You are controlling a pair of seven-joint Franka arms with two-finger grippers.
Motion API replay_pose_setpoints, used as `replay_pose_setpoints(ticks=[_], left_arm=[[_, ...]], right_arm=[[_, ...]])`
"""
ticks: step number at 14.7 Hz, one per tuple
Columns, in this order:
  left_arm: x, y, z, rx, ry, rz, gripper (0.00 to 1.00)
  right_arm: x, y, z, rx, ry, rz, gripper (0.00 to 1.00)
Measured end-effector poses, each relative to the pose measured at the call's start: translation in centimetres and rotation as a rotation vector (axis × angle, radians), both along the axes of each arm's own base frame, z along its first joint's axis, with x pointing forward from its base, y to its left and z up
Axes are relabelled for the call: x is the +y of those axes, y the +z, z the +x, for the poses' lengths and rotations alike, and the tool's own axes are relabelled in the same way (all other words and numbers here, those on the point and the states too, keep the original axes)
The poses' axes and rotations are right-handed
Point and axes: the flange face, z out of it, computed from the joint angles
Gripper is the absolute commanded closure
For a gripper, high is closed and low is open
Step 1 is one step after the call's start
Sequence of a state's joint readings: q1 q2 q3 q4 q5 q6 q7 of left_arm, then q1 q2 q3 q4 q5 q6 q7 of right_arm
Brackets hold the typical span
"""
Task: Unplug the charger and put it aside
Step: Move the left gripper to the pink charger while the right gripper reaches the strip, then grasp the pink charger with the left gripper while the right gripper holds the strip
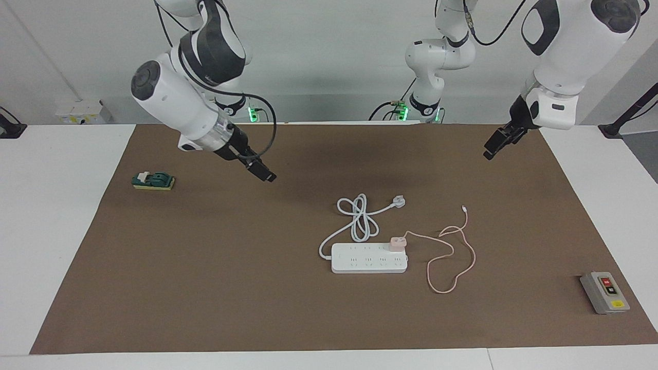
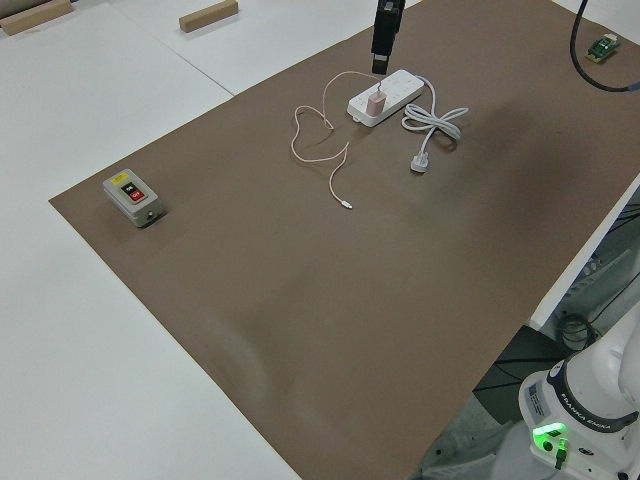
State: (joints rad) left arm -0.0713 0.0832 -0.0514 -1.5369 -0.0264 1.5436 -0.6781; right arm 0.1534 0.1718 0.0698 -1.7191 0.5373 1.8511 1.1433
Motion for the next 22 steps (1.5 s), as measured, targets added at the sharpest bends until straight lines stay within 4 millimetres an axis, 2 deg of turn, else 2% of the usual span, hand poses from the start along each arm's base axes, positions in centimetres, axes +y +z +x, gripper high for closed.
replay_pose_setpoints(ticks=[3,6,8,10,12,15,17,19,22], left_arm=[[-2.6,-2.6,2.8,0.023,0.195,0.014,0.00],[-5.5,-5.5,5.2,0.011,0.377,0.010,0.00],[-8.0,-7.3,6.7,-0.037,0.539,-0.020,0.00],[-9.3,-9.1,8.0,-0.065,0.671,-0.059,0.00],[-10.8,-11.5,8.8,-0.065,0.733,-0.063,0.00],[-14.7,-15.9,9.0,-0.041,0.790,-0.043,0.00],[-16.7,-18.1,9.3,-0.063,0.826,-0.042,0.00],[-17.4,-19.4,9.4,-0.067,0.837,-0.038,0.00],[-18.2,-21.2,9.0,-0.080,0.833,-0.020,0.00]], right_arm=[[3.7,-4.0,2.2,0.091,-0.222,0.086,0.00],[5.2,-7.4,5.8,0.173,-0.372,0.135,0.00],[7.2,-10.8,7.6,0.218,-0.423,0.164,0.00],[9.4,-14.2,8.3,0.228,-0.432,0.160,0.00],[10.5,-15.7,9.1,0.231,-0.422,0.161,0.00],[11.5,-18.3,11.2,0.232,-0.415,0.172,0.00],[12.3,-20.4,12.3,0.242,-0.404,0.176,0.00],[12.7,-21.7,13.1,0.250,-0.390,0.182,0.00],[13.8,-22.3,13.3,0.243,-0.372,0.189,0.00]])
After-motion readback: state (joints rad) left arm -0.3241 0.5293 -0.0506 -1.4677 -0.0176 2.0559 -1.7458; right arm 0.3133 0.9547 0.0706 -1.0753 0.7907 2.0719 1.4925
